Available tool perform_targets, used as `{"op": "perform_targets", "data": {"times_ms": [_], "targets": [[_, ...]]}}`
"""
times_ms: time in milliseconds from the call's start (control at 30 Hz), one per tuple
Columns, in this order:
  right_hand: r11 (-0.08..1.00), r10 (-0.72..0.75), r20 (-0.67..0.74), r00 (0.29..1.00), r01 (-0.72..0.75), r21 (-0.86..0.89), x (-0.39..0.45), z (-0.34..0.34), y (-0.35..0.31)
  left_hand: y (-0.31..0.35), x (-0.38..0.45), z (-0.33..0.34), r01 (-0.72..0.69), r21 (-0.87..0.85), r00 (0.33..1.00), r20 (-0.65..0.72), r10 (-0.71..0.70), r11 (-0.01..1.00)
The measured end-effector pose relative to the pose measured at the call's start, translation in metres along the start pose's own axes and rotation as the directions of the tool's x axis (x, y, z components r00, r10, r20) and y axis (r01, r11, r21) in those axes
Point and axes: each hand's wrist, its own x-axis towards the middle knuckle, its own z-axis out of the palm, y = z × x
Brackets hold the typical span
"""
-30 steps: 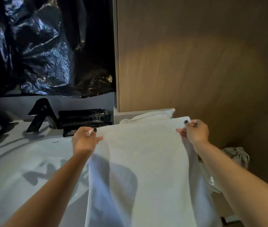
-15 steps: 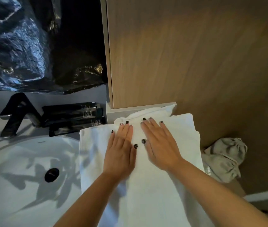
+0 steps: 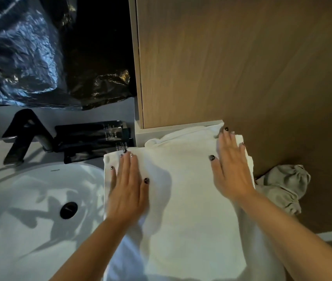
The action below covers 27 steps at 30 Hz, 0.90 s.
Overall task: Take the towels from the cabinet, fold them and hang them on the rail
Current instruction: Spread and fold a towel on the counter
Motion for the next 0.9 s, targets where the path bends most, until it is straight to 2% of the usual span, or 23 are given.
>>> {"op": "perform_targets", "data": {"times_ms": [67, 133, 167, 267, 400, 533, 600, 700, 800, 900], "targets": [[0.985, -0.173, -0.039, 0.984, 0.173, -0.009, -0.019, 0.005, -0.033, 0.026, -0.006, 0.004, -0.106, -0.090, 0.994, -0.043, 0.103, 0.990], [0.921, -0.374, 0.023, 0.927, 0.374, -0.108, -0.043, 0.022, -0.056, 0.045, -0.016, 0.016, -0.186, -0.123, 0.982, -0.056, 0.180, 0.975], [0.895, -0.415, 0.054, 0.908, 0.418, -0.155, -0.050, 0.029, -0.057, 0.048, -0.020, 0.022, -0.187, -0.120, 0.982, -0.047, 0.183, 0.975], [0.904, -0.371, 0.092, 0.924, 0.382, -0.193, -0.049, 0.034, -0.036, 0.036, -0.020, 0.031, -0.173, -0.083, 0.985, 0.002, 0.174, 0.981], [0.961, -0.190, 0.098, 0.977, 0.205, -0.187, -0.043, 0.021, -0.001, 0.021, -0.019, 0.029, -0.194, -0.061, 0.980, 0.025, 0.196, 0.979], [0.988, -0.051, 0.015, 0.999, 0.053, -0.144, -0.055, 0.007, 0.003, 0.032, -0.039, 0.020, -0.078, -0.072, 0.997, -0.014, 0.077, 0.994], [0.988, -0.129, -0.026, 0.991, 0.126, -0.091, -0.075, 0.006, -0.020, 0.052, -0.060, 0.017, -0.096, -0.099, 0.995, -0.018, 0.094, 0.990], [0.930, -0.363, 0.018, 0.932, 0.363, -0.062, -0.124, 0.029, -0.048, 0.071, -0.096, 0.031, -0.160, -0.058, 0.986, 0.031, 0.162, 0.985], [0.927, -0.331, 0.108, 0.937, 0.345, -0.148, -0.148, 0.057, -0.036, 0.061, -0.112, 0.047, -0.136, 0.056, 0.984, 0.126, 0.128, 0.989], [0.914, -0.316, 0.203, 0.927, 0.355, -0.198, -0.147, 0.060, -0.016, 0.050, -0.112, 0.047, -0.184, 0.100, 0.966, 0.200, 0.161, 0.978]]}}
